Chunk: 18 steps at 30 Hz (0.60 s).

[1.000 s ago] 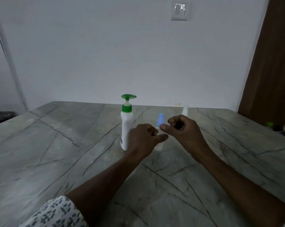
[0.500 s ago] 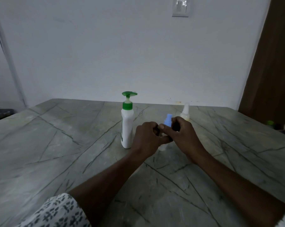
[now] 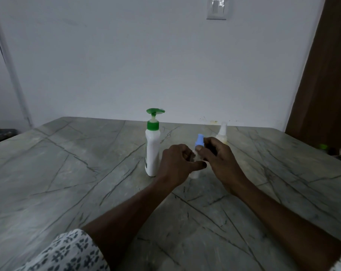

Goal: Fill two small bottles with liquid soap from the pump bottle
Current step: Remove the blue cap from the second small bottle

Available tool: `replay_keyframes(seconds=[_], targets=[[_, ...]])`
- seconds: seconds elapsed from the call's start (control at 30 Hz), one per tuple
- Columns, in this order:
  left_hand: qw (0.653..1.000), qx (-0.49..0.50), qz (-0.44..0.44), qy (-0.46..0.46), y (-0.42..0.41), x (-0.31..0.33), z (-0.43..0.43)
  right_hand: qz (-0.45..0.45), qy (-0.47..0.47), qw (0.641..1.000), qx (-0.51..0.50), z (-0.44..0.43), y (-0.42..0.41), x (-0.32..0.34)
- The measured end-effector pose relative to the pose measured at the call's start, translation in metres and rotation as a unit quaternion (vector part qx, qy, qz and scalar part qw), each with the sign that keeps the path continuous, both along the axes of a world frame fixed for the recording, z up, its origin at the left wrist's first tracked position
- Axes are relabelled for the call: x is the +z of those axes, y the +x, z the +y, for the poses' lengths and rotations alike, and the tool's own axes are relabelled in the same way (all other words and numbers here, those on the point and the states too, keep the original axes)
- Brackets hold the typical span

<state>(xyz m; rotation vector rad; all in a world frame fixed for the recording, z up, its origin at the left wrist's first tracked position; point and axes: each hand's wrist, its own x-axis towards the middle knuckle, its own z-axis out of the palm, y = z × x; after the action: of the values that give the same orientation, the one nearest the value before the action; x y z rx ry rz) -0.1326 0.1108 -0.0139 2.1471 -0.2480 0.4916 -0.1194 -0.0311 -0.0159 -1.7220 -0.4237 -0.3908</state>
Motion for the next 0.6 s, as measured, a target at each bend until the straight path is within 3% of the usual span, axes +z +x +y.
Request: replay_keyframes(seconds=[0.13,0.27,0.37,0.6], targets=[[1.000,-0.001,0.005,0.000,0.000,-0.001,0.000,0.046,0.048,0.996,0.053,0.001,-0.002,0.003],[1.000,-0.003,-0.004,0.007,-0.001,0.000,-0.001,0.011,-0.003,0.999,-0.030,0.003,0.000,-0.002],[1.000,-0.006,0.006,0.000,-0.001,0.000,0.000,-0.019,-0.007,0.999,-0.031,-0.001,0.001,0.000],[1.000,-0.023,0.018,0.006,-0.001,0.001,0.001,-0.098,0.179,0.979,0.019,-0.015,-0.001,0.031]])
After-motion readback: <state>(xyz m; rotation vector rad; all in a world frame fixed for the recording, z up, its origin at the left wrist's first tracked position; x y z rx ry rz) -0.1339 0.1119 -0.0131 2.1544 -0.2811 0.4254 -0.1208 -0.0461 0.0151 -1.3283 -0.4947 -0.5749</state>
